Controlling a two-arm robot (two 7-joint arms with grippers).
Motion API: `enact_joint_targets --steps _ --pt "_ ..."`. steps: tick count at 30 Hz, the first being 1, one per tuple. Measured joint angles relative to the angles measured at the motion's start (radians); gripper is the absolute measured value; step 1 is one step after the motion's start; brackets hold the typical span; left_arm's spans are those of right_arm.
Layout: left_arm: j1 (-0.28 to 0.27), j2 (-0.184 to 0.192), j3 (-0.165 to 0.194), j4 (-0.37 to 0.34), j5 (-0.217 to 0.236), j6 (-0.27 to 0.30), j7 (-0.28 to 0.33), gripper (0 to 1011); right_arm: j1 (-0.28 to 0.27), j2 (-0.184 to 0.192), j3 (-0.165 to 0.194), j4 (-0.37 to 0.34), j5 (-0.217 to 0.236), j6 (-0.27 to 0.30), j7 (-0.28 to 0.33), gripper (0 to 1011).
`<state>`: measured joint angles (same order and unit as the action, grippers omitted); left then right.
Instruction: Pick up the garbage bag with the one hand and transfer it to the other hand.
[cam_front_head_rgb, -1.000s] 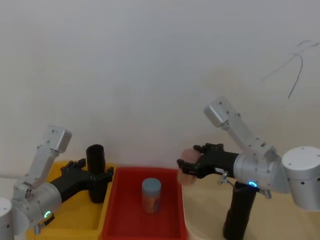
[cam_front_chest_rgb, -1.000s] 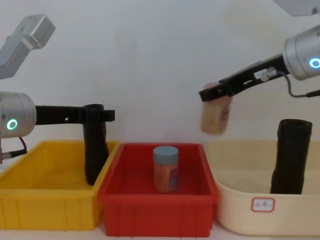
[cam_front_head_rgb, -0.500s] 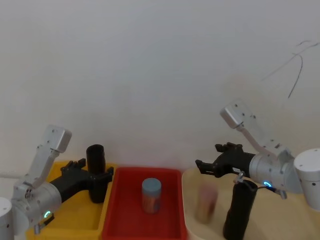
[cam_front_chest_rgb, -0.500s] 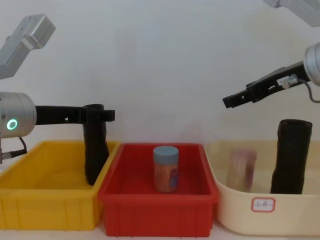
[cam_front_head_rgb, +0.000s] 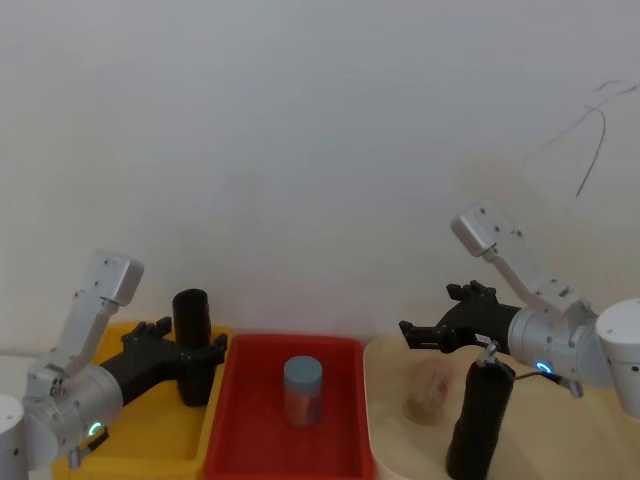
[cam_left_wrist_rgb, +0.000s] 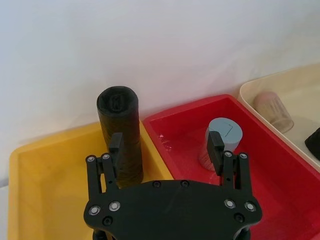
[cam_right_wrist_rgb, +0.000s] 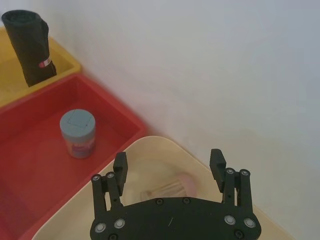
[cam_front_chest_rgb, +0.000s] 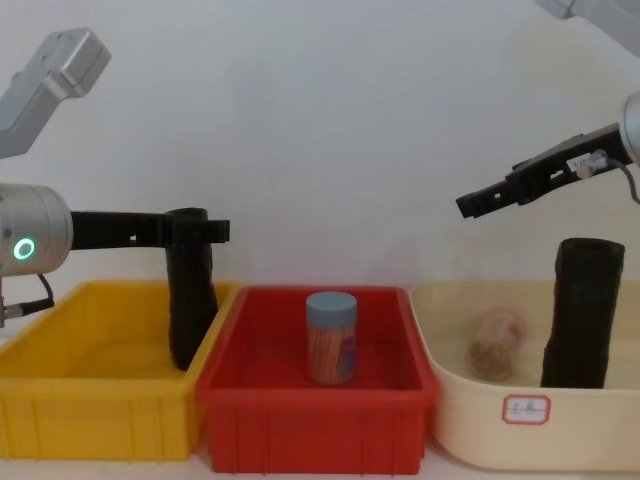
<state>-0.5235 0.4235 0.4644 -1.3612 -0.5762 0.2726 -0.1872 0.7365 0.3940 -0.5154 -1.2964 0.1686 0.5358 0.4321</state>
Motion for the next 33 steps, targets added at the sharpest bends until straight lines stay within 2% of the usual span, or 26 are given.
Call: enact_joint_targets --steps 4,16,26,33 --pt "0.000 0.000 0.000 0.000 0.000 0.000 0.000 1002 -0.016 -0.003 0.013 -0.017 0.004 -0.006 -0.012 1001" --pt "0.000 0.000 0.000 0.000 0.000 0.000 0.000 1002 -0.128 -0.042 0.099 -0.111 0.048 -0.038 -0.103 1001" --pt "0.000 0.000 0.000 0.000 0.000 0.000 0.000 1002 -0.263 -0.103 0.187 -0.205 0.094 -0.094 -0.205 1001" --pt "0.000 0.000 0.000 0.000 0.000 0.000 0.000 1002 -0.351 -0.149 0.237 -0.259 0.120 -0.139 -0.262 1001"
